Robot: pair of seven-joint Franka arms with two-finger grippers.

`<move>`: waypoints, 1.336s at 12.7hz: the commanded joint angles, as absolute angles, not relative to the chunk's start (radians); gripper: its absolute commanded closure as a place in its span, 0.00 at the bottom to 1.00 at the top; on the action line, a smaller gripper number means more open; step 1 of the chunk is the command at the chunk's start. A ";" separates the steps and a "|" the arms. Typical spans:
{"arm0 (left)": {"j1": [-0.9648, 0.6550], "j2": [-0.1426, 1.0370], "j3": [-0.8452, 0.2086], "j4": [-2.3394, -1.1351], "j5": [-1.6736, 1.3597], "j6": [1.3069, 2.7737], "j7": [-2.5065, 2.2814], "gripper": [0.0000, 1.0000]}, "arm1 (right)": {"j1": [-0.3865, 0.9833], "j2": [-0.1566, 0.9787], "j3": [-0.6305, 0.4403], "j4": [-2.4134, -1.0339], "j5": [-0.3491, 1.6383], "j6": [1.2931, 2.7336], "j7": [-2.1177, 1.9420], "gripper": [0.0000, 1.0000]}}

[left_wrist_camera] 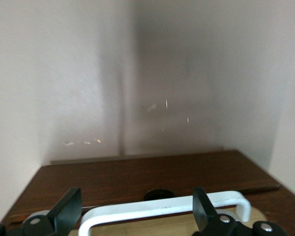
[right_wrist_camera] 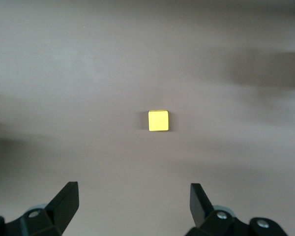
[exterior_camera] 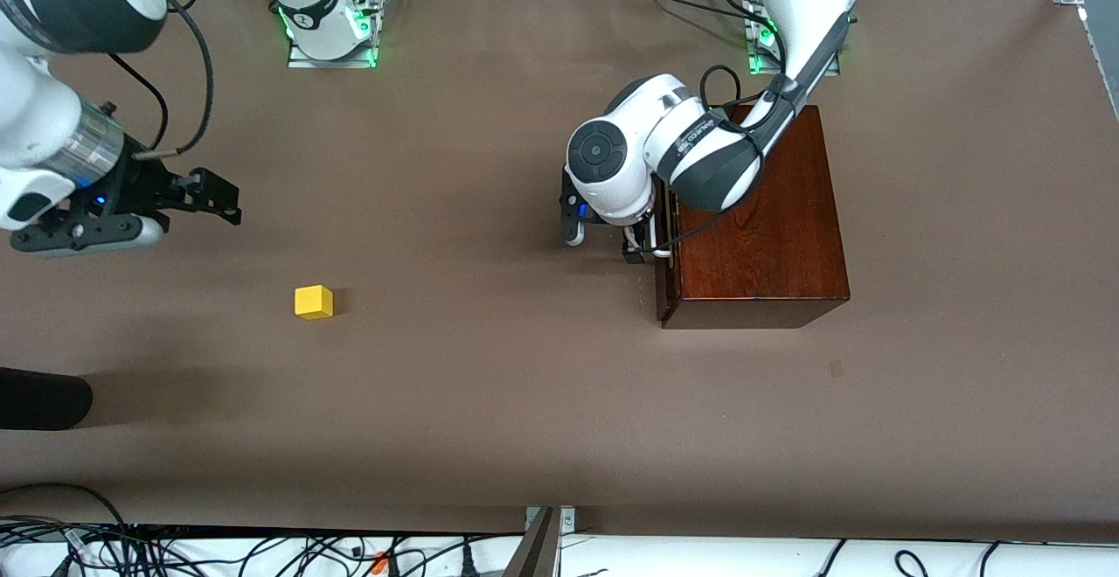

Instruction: Open drawer, take yellow block, close drawer

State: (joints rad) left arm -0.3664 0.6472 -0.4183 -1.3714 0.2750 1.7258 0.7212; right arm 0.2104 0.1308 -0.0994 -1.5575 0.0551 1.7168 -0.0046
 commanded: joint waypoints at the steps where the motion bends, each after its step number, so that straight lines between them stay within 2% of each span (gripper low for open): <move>1: -0.325 0.580 -0.425 -1.312 0.178 1.697 0.616 0.00 | 0.206 0.117 -0.092 -1.522 0.052 1.674 -0.006 0.00; 4: -0.301 0.485 -0.419 -1.307 0.164 1.616 0.447 0.00 | 0.207 0.118 -0.091 -1.508 0.028 1.649 -0.003 0.00; 8: -0.187 0.393 -0.414 -1.278 0.164 1.583 0.290 0.00 | 0.206 0.118 -0.100 -1.473 0.023 1.646 -0.006 0.00; 10: -0.192 0.315 -0.297 -1.313 0.143 1.611 0.188 0.00 | 0.206 0.127 -0.098 -1.465 0.038 1.573 0.003 0.00; 14: -0.190 0.105 -0.079 -1.537 -0.008 1.680 -0.041 0.00 | 0.212 0.126 -0.095 -1.463 0.038 1.560 0.002 0.00; 17: -0.187 0.051 0.063 -1.568 -0.012 1.677 -0.049 0.00 | 0.210 0.127 -0.100 -1.465 0.029 1.560 -0.002 0.00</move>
